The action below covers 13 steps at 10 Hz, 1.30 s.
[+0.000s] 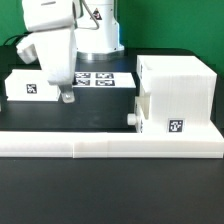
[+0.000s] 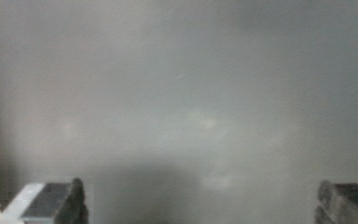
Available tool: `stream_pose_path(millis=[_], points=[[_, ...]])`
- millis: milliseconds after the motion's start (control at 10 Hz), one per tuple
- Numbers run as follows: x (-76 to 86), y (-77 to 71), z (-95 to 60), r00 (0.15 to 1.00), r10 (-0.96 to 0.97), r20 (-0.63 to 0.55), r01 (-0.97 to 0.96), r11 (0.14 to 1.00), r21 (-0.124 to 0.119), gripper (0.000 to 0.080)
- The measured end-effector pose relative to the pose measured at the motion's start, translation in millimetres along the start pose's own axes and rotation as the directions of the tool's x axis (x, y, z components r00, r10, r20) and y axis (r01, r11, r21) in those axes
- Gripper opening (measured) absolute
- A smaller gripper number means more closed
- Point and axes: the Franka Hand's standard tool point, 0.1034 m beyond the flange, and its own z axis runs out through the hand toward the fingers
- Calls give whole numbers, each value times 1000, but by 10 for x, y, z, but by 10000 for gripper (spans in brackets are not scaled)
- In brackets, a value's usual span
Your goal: Assemble drawer
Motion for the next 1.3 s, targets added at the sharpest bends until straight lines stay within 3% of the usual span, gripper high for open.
stream_pose_path(millis=[300,400,800,1000,1300], points=[[-55,-428,245,1000,15,8,-15,1000,8,649],[-53,-455,270,1000,23,10,-23,1000,16,649],[-95,-441,261,987,162,12,-162,987,9,649],[-272,-487,138,947,320,22,-320,947,-32,649],[-312,-671,-27,805,594,12,-592,803,-67,649]])
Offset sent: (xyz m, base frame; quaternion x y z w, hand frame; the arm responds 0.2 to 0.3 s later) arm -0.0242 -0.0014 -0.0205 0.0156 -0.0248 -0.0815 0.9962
